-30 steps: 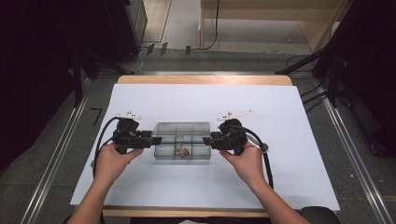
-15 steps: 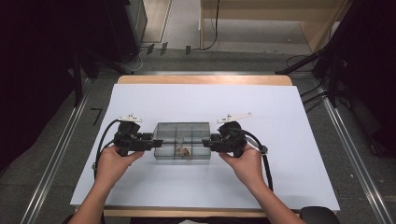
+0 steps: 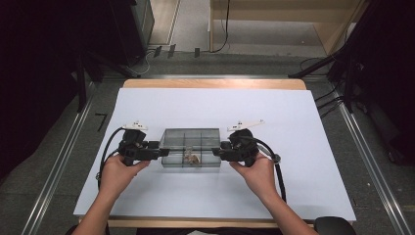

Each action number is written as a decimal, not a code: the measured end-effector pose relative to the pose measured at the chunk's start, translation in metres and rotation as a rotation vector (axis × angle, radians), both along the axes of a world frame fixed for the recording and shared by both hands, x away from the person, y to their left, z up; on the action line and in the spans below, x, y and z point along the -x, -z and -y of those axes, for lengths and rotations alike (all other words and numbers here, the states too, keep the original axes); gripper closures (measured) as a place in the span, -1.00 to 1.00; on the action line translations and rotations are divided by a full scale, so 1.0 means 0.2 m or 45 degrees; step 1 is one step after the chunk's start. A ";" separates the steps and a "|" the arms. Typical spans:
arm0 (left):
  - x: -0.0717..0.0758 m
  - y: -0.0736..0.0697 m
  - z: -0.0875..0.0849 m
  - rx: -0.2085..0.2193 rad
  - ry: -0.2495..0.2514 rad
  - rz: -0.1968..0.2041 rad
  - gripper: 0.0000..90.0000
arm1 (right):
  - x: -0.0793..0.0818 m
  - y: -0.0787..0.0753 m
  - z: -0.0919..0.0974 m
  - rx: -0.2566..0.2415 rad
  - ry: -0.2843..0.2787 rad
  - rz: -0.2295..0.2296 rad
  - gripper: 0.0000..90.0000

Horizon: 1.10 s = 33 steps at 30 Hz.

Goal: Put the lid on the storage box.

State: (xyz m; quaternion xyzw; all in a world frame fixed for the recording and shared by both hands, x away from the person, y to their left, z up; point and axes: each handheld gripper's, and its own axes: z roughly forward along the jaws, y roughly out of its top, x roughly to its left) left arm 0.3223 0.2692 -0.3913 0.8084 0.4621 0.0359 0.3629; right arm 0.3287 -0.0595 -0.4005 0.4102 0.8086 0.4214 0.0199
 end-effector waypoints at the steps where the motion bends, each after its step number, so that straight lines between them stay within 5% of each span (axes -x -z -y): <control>1: 0.00 0.00 0.00 0.000 0.000 0.000 0.03 | 0.00 0.00 0.00 0.000 0.000 0.000 0.30; 33: 0.03 0.05 0.01 -0.010 0.040 -0.020 -0.01 | 0.02 0.07 -0.02 0.014 -0.026 -0.021 0.22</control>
